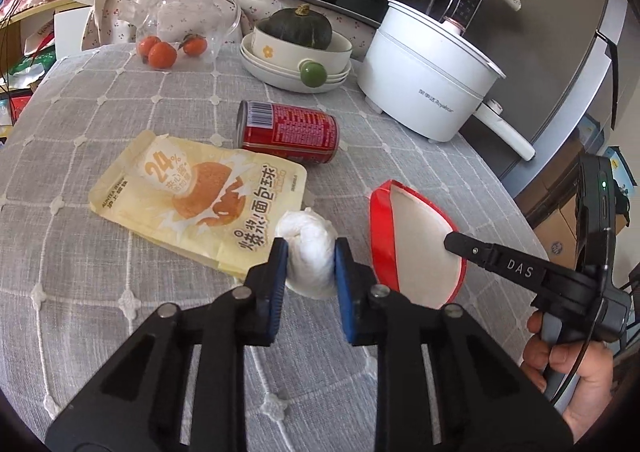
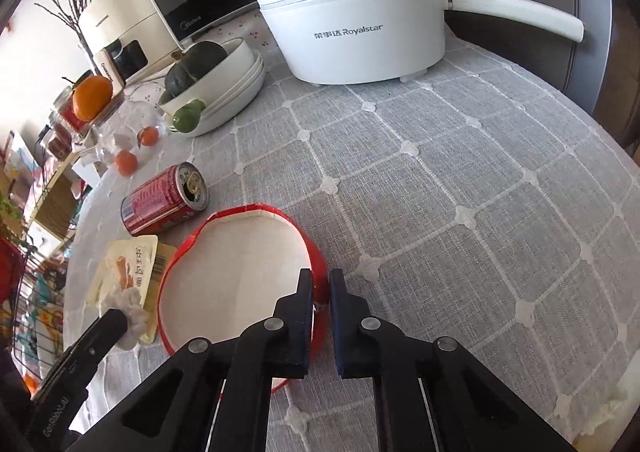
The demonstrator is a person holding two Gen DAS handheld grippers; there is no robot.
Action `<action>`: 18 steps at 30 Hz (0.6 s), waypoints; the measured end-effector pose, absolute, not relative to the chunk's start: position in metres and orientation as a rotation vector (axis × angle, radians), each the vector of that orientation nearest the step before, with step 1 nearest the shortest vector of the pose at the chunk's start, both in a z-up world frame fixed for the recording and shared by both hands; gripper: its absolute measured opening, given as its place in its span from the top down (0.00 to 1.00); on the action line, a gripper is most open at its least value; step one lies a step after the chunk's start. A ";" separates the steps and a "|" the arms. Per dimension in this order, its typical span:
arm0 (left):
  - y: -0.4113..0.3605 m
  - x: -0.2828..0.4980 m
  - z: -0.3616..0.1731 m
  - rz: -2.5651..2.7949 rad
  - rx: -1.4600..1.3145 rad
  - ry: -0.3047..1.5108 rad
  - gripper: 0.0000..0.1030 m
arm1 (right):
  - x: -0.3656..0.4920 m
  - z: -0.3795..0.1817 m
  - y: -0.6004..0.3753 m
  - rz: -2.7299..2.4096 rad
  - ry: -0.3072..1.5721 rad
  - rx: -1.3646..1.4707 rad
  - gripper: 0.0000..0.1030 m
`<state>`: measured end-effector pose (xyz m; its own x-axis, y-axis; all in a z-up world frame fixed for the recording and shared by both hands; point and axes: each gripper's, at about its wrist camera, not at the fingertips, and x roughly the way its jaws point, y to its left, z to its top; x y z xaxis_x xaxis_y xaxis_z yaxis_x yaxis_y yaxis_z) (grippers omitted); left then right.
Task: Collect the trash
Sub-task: 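Grasp the red plate rim with the right tool while the left tool grasps the white tissue ball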
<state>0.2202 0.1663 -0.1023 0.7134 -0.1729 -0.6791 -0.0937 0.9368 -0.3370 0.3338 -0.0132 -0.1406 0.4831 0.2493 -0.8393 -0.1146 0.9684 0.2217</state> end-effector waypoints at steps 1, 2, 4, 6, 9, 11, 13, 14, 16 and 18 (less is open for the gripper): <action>0.164 0.216 -0.101 -0.050 -0.358 0.780 0.76 | 0.330 -0.136 -0.014 0.232 1.043 0.135 0.92; 0.162 0.212 -0.100 -0.056 -0.352 0.781 0.76 | 0.327 -0.130 -0.015 0.245 1.038 0.127 0.92; 0.157 0.203 -0.096 -0.066 -0.341 0.781 0.76 | 0.318 -0.119 -0.019 0.261 1.029 0.111 0.92; 0.151 0.194 -0.092 -0.076 -0.329 0.781 0.76 | 0.308 -0.106 -0.024 0.264 1.016 0.088 0.92; 0.139 0.182 -0.085 -0.091 -0.288 0.787 0.76 | 0.293 -0.088 -0.037 0.265 0.994 0.057 0.92; 0.130 0.173 -0.080 -0.113 -0.266 0.790 0.76 | 0.283 -0.077 -0.050 0.263 0.986 0.050 0.92; 0.119 0.164 -0.076 -0.142 -0.247 0.793 0.76 | 0.273 -0.066 -0.064 0.257 0.982 0.044 0.92; 0.114 0.159 -0.074 -0.154 -0.237 0.792 0.76 | 0.267 -0.061 -0.072 0.255 0.979 0.039 0.92; 0.104 0.151 -0.069 -0.181 -0.227 0.792 0.76 | 0.257 -0.052 -0.086 0.246 0.972 0.026 0.92; 0.095 0.144 -0.065 -0.210 -0.230 0.791 0.76 | 0.247 -0.044 -0.102 0.235 0.969 0.019 0.92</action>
